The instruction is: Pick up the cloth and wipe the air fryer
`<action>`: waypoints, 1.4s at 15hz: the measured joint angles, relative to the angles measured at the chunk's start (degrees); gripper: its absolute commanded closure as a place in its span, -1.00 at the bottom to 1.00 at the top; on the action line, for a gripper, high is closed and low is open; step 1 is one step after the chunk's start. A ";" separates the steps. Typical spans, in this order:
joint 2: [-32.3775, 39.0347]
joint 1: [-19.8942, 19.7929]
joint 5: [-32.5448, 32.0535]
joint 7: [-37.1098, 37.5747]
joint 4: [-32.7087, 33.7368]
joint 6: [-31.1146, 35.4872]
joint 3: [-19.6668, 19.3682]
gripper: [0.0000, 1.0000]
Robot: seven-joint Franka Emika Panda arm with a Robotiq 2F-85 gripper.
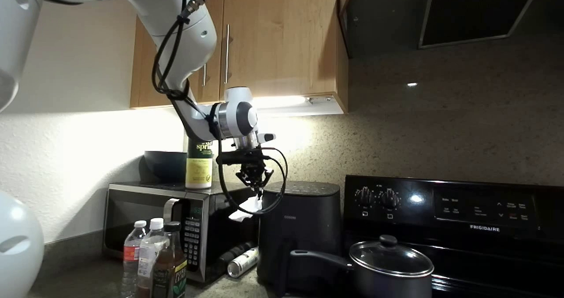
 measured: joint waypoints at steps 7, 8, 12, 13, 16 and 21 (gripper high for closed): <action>-3.48 -0.26 -5.38 3.85 -0.12 2.14 -0.96 0.87; -3.93 -0.38 -5.94 4.02 -0.12 2.33 -1.22 0.88; -4.76 -0.76 -6.50 4.12 -0.11 2.50 -1.43 0.36; -4.75 -0.76 -6.50 4.12 -0.12 2.45 -1.40 0.74; -4.67 -0.76 -6.48 4.12 -0.11 2.45 -1.38 0.37; -4.65 -0.76 -6.48 4.12 -0.11 2.45 -1.38 0.36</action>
